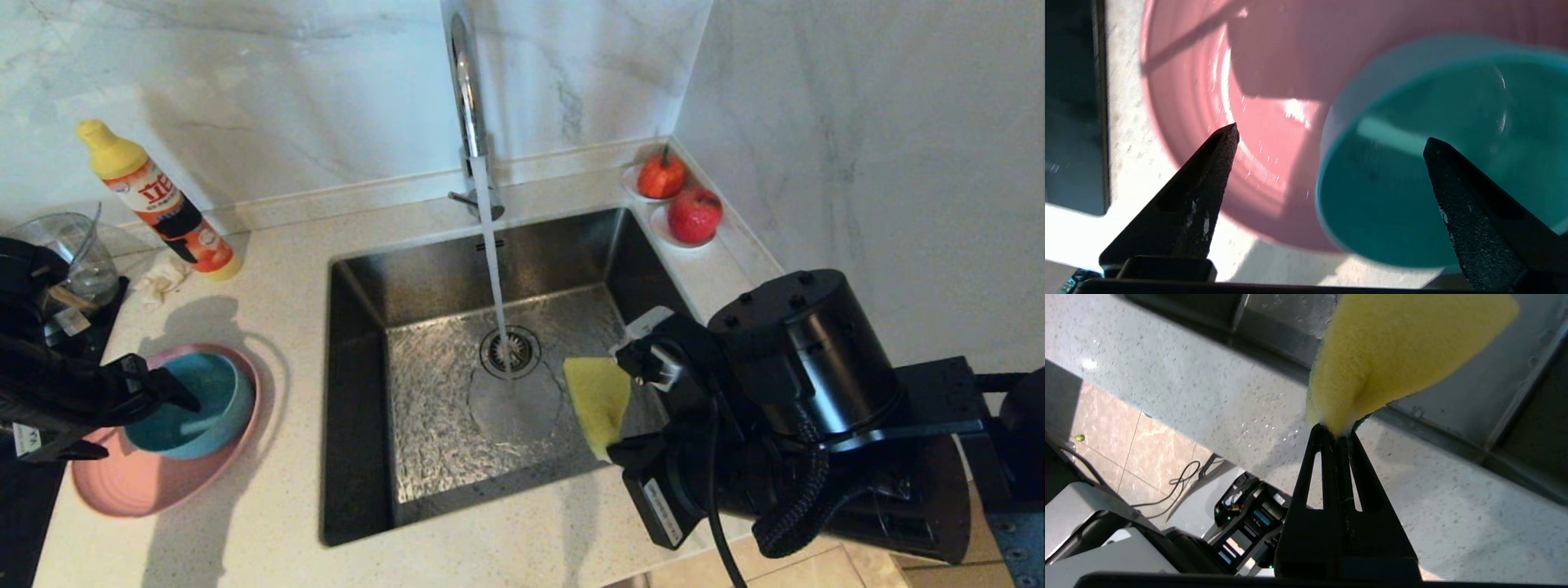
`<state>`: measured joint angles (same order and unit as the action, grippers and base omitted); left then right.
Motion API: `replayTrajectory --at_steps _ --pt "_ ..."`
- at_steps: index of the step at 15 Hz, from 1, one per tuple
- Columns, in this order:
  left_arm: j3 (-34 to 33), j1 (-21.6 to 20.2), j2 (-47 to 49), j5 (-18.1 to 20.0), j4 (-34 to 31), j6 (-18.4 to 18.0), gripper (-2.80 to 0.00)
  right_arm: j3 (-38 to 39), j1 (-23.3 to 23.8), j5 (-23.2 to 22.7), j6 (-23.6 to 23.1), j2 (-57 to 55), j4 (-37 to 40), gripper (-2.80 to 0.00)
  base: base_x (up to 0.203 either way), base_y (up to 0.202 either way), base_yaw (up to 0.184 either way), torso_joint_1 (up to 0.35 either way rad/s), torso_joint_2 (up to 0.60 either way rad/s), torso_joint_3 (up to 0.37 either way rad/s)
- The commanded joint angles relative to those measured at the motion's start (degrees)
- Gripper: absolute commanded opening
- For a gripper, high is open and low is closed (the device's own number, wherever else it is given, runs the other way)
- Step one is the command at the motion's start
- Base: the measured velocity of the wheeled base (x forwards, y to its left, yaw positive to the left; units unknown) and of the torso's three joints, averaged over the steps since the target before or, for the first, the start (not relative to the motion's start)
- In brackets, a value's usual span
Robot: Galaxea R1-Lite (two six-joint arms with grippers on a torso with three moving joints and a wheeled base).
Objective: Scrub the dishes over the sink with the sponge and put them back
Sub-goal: Pick up a bowl and the sponge
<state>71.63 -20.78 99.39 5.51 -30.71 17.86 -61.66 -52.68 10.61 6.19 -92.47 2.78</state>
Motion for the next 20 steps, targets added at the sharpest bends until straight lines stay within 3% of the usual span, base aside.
replayTrajectory --at_steps 1,4,12,13,20 --pt "0.97 -0.05 2.51 0.03 -0.14 0.57 0.0 -0.75 0.12 0.03 0.05 -0.61 0.03 -2.8 0.0 0.0 0.0 0.0 0.0 0.0" --pt "2.38 -0.05 3.88 0.02 -0.23 2.54 0.0 -0.66 0.21 0.03 0.31 -0.87 0.03 -2.8 0.0 0.0 0.0 0.0 0.0 0.0" --pt "3.53 -0.05 4.18 -0.06 -0.68 2.62 0.0 -0.58 0.64 0.02 0.31 -0.7 0.03 -2.8 0.0 0.0 0.0 0.0 0.0 0.0" --pt "3.52 -0.05 4.24 -0.06 -0.58 2.62 -2.8 -0.65 0.73 0.03 0.31 -0.46 0.03 -2.8 0.0 0.0 0.0 0.0 0.0 0.0" --pt "3.52 -0.05 4.32 0.53 -0.23 2.7 -2.8 -0.04 1.43 -0.15 0.75 -0.35 0.03 -2.8 0.0 0.0 0.0 0.0 0.0 0.0"
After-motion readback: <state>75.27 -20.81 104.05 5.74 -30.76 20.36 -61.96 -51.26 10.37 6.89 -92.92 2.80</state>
